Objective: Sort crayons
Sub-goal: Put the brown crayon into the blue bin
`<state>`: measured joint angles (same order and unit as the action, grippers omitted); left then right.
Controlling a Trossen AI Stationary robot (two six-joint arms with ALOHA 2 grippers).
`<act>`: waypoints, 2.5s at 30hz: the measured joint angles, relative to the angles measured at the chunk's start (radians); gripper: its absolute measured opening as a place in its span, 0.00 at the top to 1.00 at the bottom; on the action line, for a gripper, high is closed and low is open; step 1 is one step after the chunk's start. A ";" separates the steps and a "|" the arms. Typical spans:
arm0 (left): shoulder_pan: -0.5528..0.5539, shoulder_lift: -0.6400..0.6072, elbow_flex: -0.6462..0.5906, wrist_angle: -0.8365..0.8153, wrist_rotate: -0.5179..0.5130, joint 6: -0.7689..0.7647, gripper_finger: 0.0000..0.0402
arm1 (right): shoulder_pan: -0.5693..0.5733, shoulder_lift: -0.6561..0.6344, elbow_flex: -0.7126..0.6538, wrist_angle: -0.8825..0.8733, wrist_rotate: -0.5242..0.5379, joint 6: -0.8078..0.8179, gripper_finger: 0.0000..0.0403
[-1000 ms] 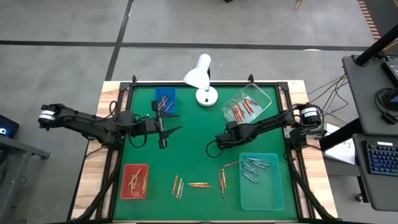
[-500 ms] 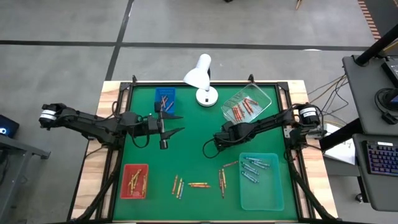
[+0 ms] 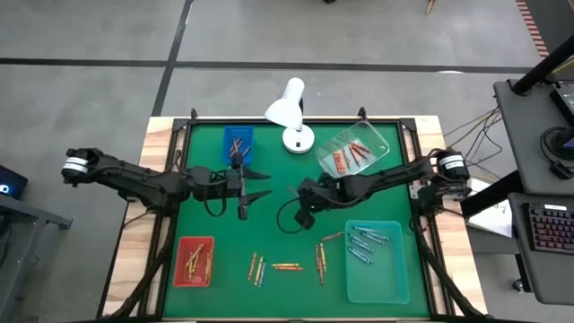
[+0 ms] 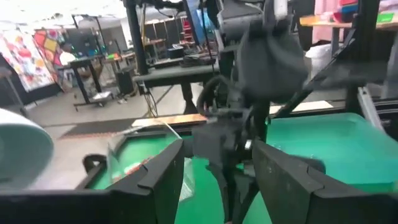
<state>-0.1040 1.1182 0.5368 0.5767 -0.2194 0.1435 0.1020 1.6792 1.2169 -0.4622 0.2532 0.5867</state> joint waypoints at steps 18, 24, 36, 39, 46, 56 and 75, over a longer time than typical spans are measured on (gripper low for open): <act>-0.032 -0.133 -0.108 0.031 0.207 -0.143 0.57 | 0.024 -0.075 -0.303 0.965 -0.078 -0.445 0.98; -0.032 -0.114 -0.151 0.109 0.194 -0.196 0.57 | 0.022 -0.075 -0.342 1.172 -0.168 -0.600 0.98; -0.031 0.155 -0.157 0.538 0.158 -0.185 0.57 | 0.016 -0.074 -0.303 1.174 -0.187 -0.670 0.98; -0.029 0.211 -0.154 0.638 0.158 -0.179 0.57 | 0.015 -0.073 -0.303 1.161 -0.185 -0.680 0.98; -0.029 0.328 -0.104 0.671 0.158 -0.179 0.57 | 0.015 -0.073 -0.303 1.147 -0.183 -0.694 0.98; -0.027 0.339 -0.082 0.666 0.158 -0.127 0.84 | 0.015 -0.073 -0.303 1.148 -0.174 -0.701 0.97; 0.043 0.037 -0.038 -0.070 -0.152 -0.172 0.99 | 0.008 -0.180 -0.149 0.619 0.132 -0.586 0.59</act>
<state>-0.0605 1.1552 0.4987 0.5063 -0.3709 -0.0290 0.1104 1.4996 1.0683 0.1571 0.3851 0.0007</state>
